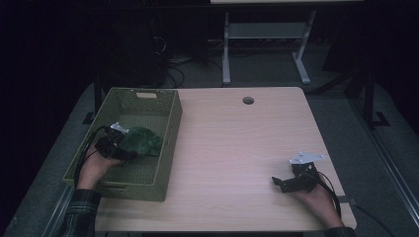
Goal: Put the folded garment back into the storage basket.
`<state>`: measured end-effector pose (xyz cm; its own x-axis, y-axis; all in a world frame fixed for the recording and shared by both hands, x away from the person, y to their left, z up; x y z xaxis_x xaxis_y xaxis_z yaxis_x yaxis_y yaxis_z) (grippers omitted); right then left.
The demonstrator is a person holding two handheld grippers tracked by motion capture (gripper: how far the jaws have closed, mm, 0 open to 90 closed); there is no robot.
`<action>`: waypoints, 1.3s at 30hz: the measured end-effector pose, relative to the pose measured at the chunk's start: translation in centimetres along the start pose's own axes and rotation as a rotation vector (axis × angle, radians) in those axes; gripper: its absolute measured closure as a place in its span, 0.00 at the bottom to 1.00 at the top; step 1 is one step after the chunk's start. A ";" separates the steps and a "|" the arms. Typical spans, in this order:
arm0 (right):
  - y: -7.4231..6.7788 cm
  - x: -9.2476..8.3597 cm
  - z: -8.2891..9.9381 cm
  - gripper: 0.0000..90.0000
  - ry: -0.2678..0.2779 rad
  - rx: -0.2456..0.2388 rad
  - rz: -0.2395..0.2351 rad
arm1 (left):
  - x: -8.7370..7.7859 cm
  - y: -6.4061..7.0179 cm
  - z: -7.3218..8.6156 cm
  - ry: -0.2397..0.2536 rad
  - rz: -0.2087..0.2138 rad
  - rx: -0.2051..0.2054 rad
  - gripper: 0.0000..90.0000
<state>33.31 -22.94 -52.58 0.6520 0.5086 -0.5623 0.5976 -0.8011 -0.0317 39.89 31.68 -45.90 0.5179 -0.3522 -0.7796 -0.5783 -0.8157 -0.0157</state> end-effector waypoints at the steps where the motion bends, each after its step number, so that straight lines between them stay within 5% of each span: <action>1: 0.0 0.0 0.0 0.02 0.000 0.000 0.000 | 0.0 0.0 0.0 0.002 0.003 0.000 0.43; 10: 0.0 0.0 0.0 0.02 0.002 0.002 0.002 | -1.5 0.3 -0.7 0.056 0.004 0.012 0.25; 19: 0.0 0.0 0.0 0.02 0.003 0.005 0.003 | -4.0 1.0 -2.5 0.155 0.001 0.003 0.22; 39: 0.0 0.0 0.0 0.02 0.003 0.005 0.003 | -5.5 7.2 -8.7 0.351 0.108 0.032 0.21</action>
<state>33.36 -22.95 -52.58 0.6553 0.5071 -0.5598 0.5930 -0.8044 -0.0345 38.39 23.72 -36.25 0.6340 -0.5763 -0.5157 -0.6582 -0.7522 0.0314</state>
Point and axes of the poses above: each handheld gripper's, and its own axes: x roughly forward along the jaws, z roughly out of its underside, y roughly to its right, the point moved 6 cm from there along x, roughly forward along the jaws, and after that the axes turned 11 degrees about y, right-handed, at the moved point
